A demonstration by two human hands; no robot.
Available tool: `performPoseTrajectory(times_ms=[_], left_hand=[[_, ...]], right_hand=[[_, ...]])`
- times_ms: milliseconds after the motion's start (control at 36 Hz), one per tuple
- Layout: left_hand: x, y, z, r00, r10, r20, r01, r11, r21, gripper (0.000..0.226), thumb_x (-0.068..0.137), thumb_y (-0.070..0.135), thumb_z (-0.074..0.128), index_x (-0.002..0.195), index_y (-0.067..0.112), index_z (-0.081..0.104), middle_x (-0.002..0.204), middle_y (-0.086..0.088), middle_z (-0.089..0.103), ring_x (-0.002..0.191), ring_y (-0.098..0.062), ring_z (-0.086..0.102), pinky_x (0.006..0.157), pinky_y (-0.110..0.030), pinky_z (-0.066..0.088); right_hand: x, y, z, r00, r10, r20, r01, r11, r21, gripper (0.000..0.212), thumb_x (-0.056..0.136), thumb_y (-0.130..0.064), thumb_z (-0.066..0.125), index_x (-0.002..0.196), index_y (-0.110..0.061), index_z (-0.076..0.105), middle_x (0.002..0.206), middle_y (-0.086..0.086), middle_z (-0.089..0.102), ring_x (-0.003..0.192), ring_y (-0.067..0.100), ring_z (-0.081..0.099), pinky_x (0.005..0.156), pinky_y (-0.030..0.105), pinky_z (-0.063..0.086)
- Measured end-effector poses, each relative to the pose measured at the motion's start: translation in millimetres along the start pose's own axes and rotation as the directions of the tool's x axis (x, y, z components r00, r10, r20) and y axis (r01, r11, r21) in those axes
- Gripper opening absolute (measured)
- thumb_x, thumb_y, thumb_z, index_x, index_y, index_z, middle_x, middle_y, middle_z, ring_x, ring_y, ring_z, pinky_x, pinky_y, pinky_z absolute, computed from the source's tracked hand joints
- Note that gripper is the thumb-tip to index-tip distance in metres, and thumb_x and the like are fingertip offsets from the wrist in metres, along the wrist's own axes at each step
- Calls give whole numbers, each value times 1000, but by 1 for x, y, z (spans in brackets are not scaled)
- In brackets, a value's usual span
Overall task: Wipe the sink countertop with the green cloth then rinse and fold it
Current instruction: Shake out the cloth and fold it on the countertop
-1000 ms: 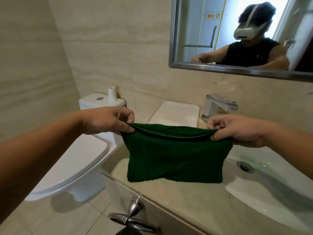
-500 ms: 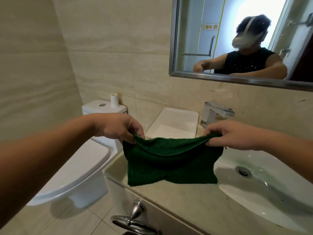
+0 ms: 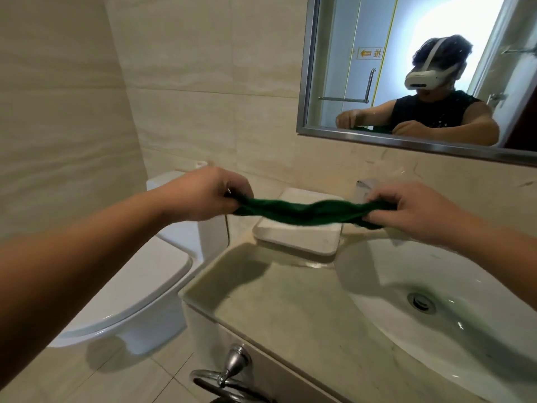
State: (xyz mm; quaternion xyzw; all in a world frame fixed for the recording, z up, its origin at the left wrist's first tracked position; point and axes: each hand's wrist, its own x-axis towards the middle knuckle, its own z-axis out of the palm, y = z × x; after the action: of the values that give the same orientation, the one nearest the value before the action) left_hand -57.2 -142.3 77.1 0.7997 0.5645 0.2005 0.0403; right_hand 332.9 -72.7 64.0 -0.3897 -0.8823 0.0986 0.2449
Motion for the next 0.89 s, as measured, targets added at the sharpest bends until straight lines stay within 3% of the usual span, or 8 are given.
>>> performPoseTrajectory(times_ms=[111, 222, 306, 417, 472, 583, 667, 889], left_hand=[[-36, 3, 48, 937, 56, 345, -132, 971, 201, 26, 97, 25, 73, 115, 42, 70, 107, 21, 69, 95, -1, 66, 84, -29, 57], [-61, 2, 95, 829, 22, 558, -161, 966, 201, 41, 85, 70, 71, 116, 43, 66, 116, 19, 57, 100, -3, 59, 86, -31, 57], [-56, -4, 95, 872, 2, 490, -50, 995, 85, 44, 89, 78, 58, 105, 39, 71, 107, 18, 64, 93, -1, 62, 82, -30, 57], [-36, -20, 99, 935, -69, 349, 34, 994, 106, 16, 103, 49, 61, 111, 38, 69, 110, 12, 71, 95, -3, 64, 92, -34, 57], [-25, -27, 105, 952, -112, 286, 77, 989, 129, 20, 106, 40, 60, 123, 35, 69, 122, 7, 68, 103, -9, 63, 96, -35, 55], [-8, -35, 117, 939, -143, 313, 116, 988, 102, 39, 111, 35, 51, 149, 35, 57, 147, 5, 56, 128, -18, 56, 113, -41, 45], [-2, -40, 130, 917, -173, 361, 103, 973, 205, 46, 112, 35, 46, 158, 32, 48, 159, 3, 49, 140, -22, 49, 120, -42, 38], [3, -34, 142, 962, -189, 197, 63, 856, 512, 40, 107, 40, 42, 138, 32, 66, 123, -2, 60, 110, -23, 54, 94, -43, 53]], right_hand=[[-34, -5, 34, 928, 14, 371, 72, 974, -217, 5, 90, -48, 66, 94, -50, 66, 84, -22, 66, 83, -5, 62, 68, 22, 52], [-62, 0, 74, 764, 75, 641, 63, 980, -191, 26, 83, -60, 67, 102, -44, 71, 103, -22, 64, 95, -1, 61, 86, 28, 55], [-61, 8, 77, 814, 127, 566, -110, 992, -64, 36, 80, -71, 62, 88, -39, 74, 90, -12, 70, 83, 6, 66, 78, 34, 58], [-40, 32, 86, 894, 303, 332, -356, 927, 114, 24, 93, -52, 64, 88, -30, 73, 85, -5, 75, 77, 8, 72, 76, 36, 63], [-30, 46, 97, 837, 456, 303, -523, 830, 196, 18, 99, -42, 63, 103, -26, 71, 100, -1, 75, 90, 13, 73, 85, 43, 64], [-22, 59, 121, 635, 588, 501, -766, 560, 314, 34, 104, -39, 57, 136, -27, 60, 132, -2, 63, 117, 20, 62, 102, 42, 54], [-21, 60, 138, 584, 541, 605, -809, 442, 387, 31, 103, -30, 61, 134, -25, 65, 131, -1, 67, 120, 24, 63, 110, 46, 50], [-17, 64, 123, 723, 524, 451, -690, 590, 420, 15, 99, -22, 66, 88, -12, 70, 95, 11, 69, 97, 26, 63, 107, 50, 50]])
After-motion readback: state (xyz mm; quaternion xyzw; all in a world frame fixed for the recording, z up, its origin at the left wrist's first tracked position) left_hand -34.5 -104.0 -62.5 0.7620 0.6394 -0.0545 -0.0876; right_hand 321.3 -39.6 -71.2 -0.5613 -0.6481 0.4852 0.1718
